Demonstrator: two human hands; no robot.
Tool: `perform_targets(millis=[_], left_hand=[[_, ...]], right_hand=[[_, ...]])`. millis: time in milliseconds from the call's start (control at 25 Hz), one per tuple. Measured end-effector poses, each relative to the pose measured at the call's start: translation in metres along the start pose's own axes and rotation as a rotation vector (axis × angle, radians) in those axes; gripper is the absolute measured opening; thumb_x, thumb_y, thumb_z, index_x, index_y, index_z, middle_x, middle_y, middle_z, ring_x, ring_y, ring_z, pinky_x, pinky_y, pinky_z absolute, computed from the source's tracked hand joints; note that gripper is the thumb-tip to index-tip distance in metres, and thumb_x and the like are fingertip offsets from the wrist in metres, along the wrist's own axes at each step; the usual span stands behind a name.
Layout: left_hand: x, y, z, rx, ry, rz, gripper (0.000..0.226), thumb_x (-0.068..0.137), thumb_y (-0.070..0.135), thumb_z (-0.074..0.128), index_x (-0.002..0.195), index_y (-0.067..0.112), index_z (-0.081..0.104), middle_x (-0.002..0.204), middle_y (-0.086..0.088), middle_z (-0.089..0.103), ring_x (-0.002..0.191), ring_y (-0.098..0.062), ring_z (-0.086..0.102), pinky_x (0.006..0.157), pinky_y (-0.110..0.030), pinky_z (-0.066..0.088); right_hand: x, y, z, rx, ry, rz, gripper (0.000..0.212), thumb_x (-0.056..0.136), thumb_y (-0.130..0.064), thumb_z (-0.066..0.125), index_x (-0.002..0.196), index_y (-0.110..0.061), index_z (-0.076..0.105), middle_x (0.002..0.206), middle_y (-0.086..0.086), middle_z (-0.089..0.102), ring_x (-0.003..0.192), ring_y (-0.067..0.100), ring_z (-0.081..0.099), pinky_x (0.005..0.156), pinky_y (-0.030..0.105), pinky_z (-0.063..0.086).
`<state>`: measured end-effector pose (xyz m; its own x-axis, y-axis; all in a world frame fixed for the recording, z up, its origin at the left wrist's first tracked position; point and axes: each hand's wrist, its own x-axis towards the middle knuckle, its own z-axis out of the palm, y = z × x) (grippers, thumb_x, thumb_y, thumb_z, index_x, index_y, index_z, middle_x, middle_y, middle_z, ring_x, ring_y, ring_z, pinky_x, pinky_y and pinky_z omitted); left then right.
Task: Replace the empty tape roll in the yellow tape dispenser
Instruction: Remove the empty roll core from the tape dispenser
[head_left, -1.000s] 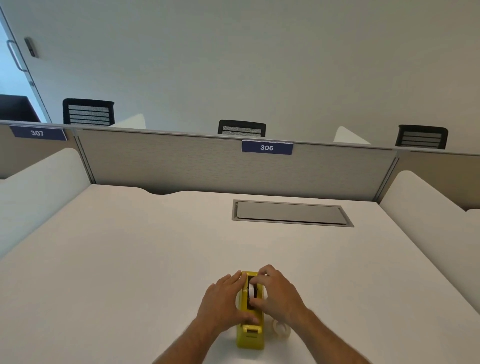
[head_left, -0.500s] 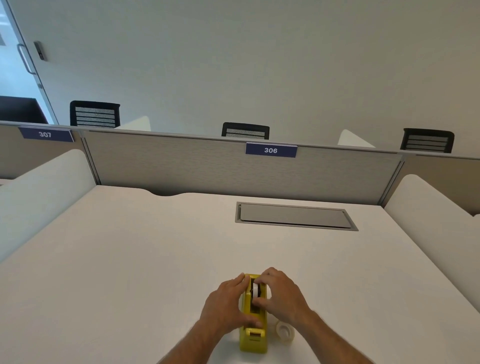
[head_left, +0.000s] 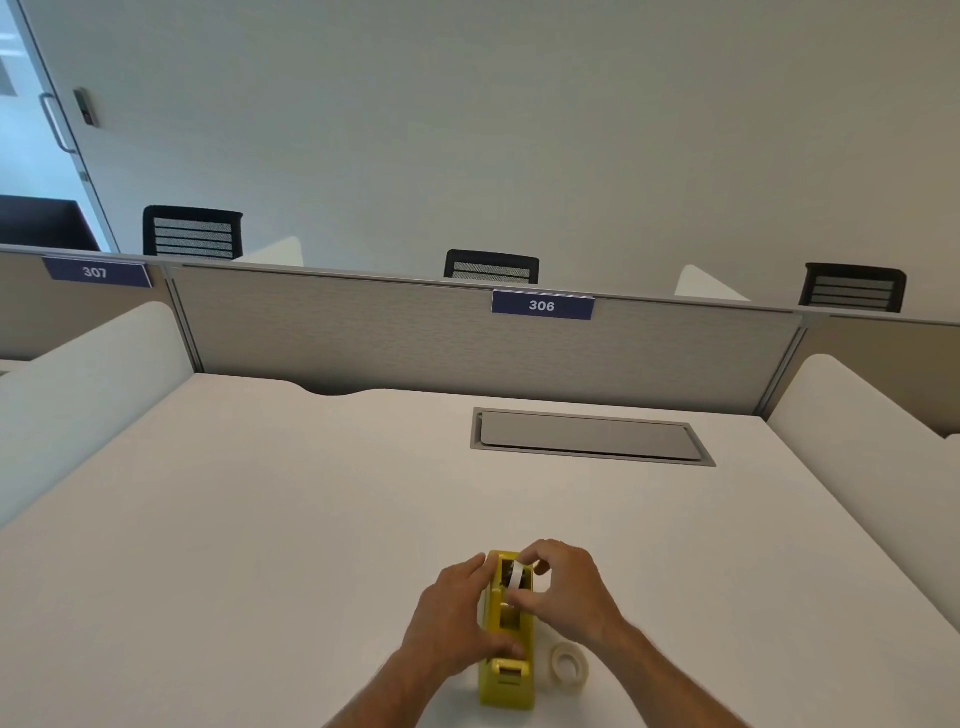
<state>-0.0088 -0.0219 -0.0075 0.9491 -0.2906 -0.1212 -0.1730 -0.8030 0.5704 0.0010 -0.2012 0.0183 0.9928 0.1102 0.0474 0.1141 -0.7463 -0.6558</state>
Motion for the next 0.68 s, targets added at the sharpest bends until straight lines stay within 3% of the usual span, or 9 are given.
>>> perform_targets(millis=[160, 240, 360, 520, 680], left_hand=[[-0.005, 0.004, 0.002, -0.159, 0.107, 0.019, 0.093, 0.068, 0.053, 0.081, 0.147, 0.038, 0.036, 0.152, 0.016, 0.042, 0.135, -0.005, 0.036, 0.11, -0.022, 0.031], [-0.007, 0.01, 0.0, -0.331, 0.163, 0.008, 0.077, 0.076, 0.031, 0.082, 0.142, 0.04, 0.043, 0.141, 0.016, 0.055, 0.117, 0.001, 0.054, 0.099, -0.016, 0.044], [-0.012, 0.021, -0.005, -0.688, 0.171, -0.08, 0.061, 0.086, 0.003, 0.069, 0.135, 0.035, 0.054, 0.128, 0.009, 0.067, 0.1, -0.004, 0.069, 0.083, -0.022, 0.059], [-0.019, 0.032, -0.009, -1.159, 0.051, -0.218, 0.038, 0.099, -0.004, 0.048, 0.115, 0.021, 0.072, 0.11, -0.002, 0.078, 0.102, -0.019, 0.073, 0.079, -0.028, 0.061], [-0.022, 0.037, -0.011, -1.319, -0.05, -0.235, 0.037, 0.101, 0.002, 0.046, 0.102, 0.017, 0.08, 0.109, -0.011, 0.077, 0.104, -0.028, 0.073, 0.079, -0.031, 0.061]], right_hand=[[0.001, -0.002, -0.009, 0.131, 0.02, 0.035, 0.033, 0.056, -0.042, 0.083, 0.084, -0.032, 0.067, 0.081, -0.013, 0.073, 0.078, 0.005, 0.07, 0.068, 0.022, 0.061], [0.001, -0.004, -0.014, 0.203, 0.014, 0.039, 0.033, 0.054, -0.035, 0.084, 0.083, -0.031, 0.069, 0.078, -0.01, 0.075, 0.075, 0.005, 0.072, 0.069, 0.029, 0.064], [-0.002, -0.008, -0.02, 0.272, 0.0, 0.024, 0.037, 0.049, -0.045, 0.09, 0.08, -0.038, 0.072, 0.078, -0.011, 0.075, 0.074, 0.005, 0.073, 0.068, 0.025, 0.063], [-0.006, -0.012, -0.025, 0.301, -0.03, 0.057, 0.044, 0.043, -0.045, 0.094, 0.081, -0.033, 0.075, 0.08, -0.005, 0.074, 0.066, 0.014, 0.072, 0.06, 0.031, 0.063], [-0.009, -0.016, -0.03, 0.372, -0.082, 0.07, 0.041, 0.046, -0.036, 0.097, 0.077, -0.025, 0.073, 0.082, -0.001, 0.073, 0.062, 0.02, 0.071, 0.051, 0.03, 0.059]])
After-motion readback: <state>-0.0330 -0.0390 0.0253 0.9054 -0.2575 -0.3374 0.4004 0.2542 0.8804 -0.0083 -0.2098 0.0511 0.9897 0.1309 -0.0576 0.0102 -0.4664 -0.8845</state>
